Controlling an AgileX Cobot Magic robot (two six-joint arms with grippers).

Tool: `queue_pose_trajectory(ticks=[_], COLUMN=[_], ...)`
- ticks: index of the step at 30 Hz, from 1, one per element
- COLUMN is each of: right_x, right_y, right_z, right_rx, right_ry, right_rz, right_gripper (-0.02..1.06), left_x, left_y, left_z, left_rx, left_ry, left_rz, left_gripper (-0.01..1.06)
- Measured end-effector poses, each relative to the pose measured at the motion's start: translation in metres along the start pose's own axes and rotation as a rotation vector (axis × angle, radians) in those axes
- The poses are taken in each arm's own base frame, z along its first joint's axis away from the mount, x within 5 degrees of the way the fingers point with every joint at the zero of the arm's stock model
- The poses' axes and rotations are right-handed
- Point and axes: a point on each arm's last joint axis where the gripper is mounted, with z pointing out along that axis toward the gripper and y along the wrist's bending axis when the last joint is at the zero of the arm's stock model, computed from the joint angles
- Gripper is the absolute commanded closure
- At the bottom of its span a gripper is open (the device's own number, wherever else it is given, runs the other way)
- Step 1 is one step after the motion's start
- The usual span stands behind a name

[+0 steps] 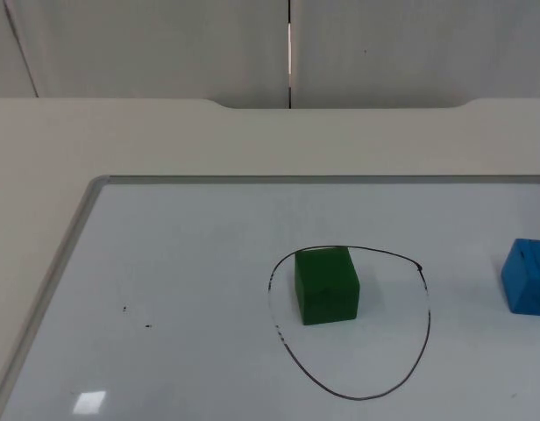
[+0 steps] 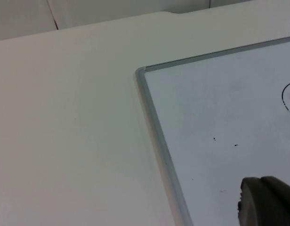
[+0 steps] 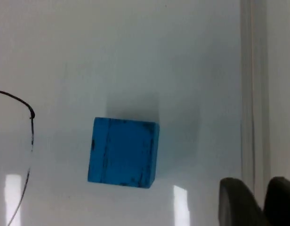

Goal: Push the two cubes into the marked area.

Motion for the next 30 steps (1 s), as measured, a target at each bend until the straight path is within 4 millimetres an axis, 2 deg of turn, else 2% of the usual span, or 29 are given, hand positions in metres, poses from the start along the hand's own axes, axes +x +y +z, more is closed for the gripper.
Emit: queue_pose_trajectory(ticks=[4,6,8,14,18,26,30], right_x=[-0.003,-0.003,-0.001,0.005,0.010,0.013,0.017], right_y=[-0.003,-0.004,-0.004,0.012,0.019,0.019,0.017], right_z=[0.028,0.034,0.051,0.080,0.095,0.105,0.117], right_rx=[0.013,0.016,0.021,0.008,0.005,0.012,0.023], right_ry=[0.021,0.026,0.054,0.083,0.108,0.127,0.149], right_rz=[0.009,0.010,0.013,0.011,0.001,0.027,0.029], right_gripper=[1.05,1.05,1.05,1.05,1.05,1.05,1.05], left_x=[0.000,0.000,0.000,0.000,0.000,0.000,0.000], left_y=[0.000,0.000,0.000,0.000,0.000,0.000,0.000], left_z=[0.000,0.000,0.000,0.000,0.000,0.000,0.000], left_rx=[0.000,0.000,0.000,0.000,0.000,0.000,0.000], left_ry=[0.000,0.000,0.000,0.000,0.000,0.000,0.000], left_rz=[0.000,0.000,0.000,0.000,0.000,0.000,0.000], left_gripper=[1.05,1.05,1.05,1.05,1.05,1.05,1.05])
